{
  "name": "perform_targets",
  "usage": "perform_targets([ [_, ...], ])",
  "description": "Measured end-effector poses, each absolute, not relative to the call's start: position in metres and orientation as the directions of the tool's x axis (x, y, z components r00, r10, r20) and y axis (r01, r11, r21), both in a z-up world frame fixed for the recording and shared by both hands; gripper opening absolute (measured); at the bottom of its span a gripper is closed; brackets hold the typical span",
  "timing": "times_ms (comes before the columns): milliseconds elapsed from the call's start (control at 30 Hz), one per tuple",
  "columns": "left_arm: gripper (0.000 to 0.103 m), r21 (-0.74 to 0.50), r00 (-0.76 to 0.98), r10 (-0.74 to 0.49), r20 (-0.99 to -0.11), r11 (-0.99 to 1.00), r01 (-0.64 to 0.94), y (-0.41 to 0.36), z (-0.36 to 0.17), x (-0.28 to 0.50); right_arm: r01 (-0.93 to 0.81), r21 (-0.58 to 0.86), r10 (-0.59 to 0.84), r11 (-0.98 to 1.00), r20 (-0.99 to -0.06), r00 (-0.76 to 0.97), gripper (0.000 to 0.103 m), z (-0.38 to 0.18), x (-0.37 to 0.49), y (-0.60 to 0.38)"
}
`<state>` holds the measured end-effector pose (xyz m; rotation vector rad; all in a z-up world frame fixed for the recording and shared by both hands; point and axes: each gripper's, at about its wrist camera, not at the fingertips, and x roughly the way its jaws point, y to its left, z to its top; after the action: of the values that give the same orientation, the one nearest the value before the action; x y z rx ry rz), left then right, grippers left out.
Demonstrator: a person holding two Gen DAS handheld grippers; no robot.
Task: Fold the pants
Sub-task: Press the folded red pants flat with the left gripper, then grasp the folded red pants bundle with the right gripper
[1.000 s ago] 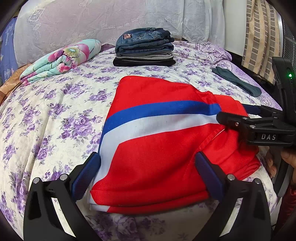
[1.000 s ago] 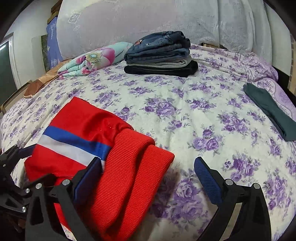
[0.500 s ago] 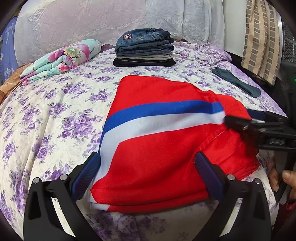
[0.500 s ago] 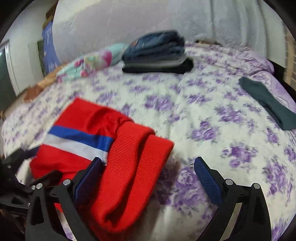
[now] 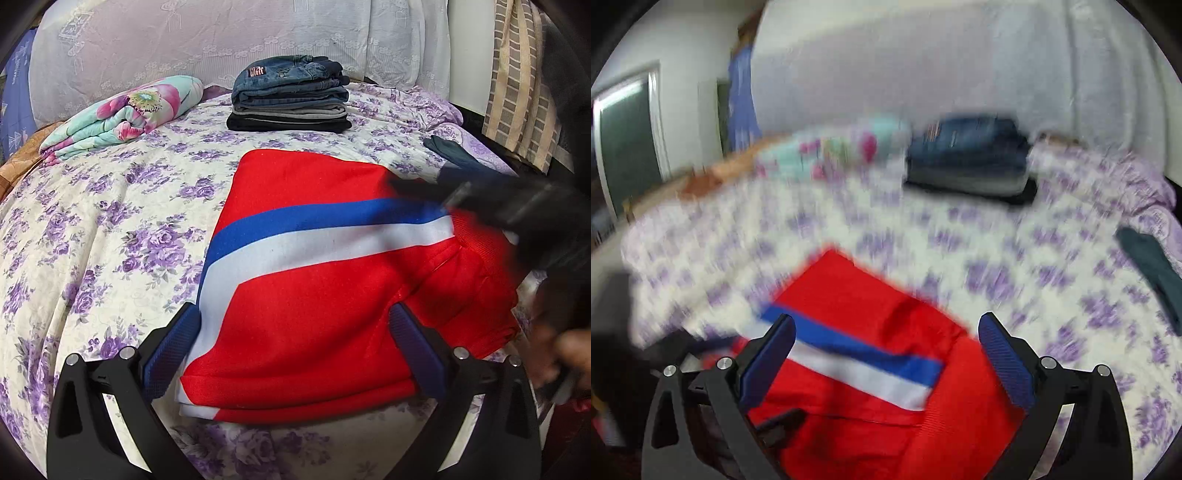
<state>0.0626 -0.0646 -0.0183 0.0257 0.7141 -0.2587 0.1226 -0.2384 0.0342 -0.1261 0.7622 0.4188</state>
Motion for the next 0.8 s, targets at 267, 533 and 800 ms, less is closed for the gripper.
perform_targets([
  [267, 0.099, -0.1, 0.717, -0.256, -0.648, 0.962, 0.253, -0.061, -0.019, 0.063, -0.366, 0.235, 0.433, 0.9, -0.568, 0.7, 0.1, 0.068, 0.101, -0.294],
  [533, 0.099, -0.245, 0.643, -0.4, -0.654, 0.915, 0.32, -0.041, -0.016, 0.074, -0.183, 0.661, 0.633, 0.728, -0.545, 0.549, 0.1, 0.013, 0.103, -0.395],
  [800, 0.098, -0.518, 0.477, -0.604, -0.639, 0.796, 0.314, -0.002, -0.023, 0.104, -0.164, 0.767, 0.751, 0.62, -0.52, 0.406, 0.1, -0.001, 0.127, -0.391],
])
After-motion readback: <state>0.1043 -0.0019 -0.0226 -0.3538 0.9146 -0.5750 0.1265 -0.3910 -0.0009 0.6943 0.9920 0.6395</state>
